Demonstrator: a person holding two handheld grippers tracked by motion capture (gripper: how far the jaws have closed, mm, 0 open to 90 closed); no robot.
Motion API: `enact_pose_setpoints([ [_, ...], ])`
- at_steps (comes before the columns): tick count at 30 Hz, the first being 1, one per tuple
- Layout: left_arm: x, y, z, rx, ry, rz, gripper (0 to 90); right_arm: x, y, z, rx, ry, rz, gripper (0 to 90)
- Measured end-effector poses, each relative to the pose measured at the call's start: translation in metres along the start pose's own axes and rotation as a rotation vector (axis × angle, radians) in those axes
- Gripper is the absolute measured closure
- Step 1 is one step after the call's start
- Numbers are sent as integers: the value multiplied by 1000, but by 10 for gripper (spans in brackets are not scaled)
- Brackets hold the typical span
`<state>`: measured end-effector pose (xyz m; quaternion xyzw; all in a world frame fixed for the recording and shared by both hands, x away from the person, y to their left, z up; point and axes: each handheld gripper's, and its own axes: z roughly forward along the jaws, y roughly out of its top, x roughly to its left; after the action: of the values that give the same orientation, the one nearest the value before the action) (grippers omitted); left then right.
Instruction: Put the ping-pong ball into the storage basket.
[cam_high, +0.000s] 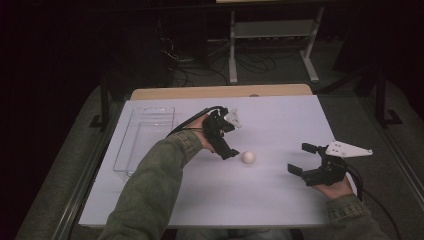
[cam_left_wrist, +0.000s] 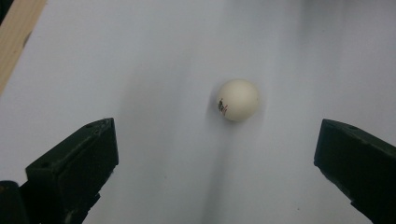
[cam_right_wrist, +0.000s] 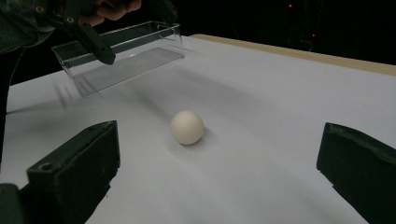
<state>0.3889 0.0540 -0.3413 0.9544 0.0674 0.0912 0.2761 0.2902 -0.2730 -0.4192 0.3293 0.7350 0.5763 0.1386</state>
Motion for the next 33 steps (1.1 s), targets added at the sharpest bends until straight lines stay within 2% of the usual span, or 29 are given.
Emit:
enact_pose_setpoints([
  [12,-2,7,19,11,-42,33,0,0,1,-1,-7,3,3,0],
  [19,-3,8,32,33,-62,44,0,0,1,-1,-9,5,3,0],
  [33,-5,13,52,47,-100,60,0,0,1,0,-6,8,-1,0],
])
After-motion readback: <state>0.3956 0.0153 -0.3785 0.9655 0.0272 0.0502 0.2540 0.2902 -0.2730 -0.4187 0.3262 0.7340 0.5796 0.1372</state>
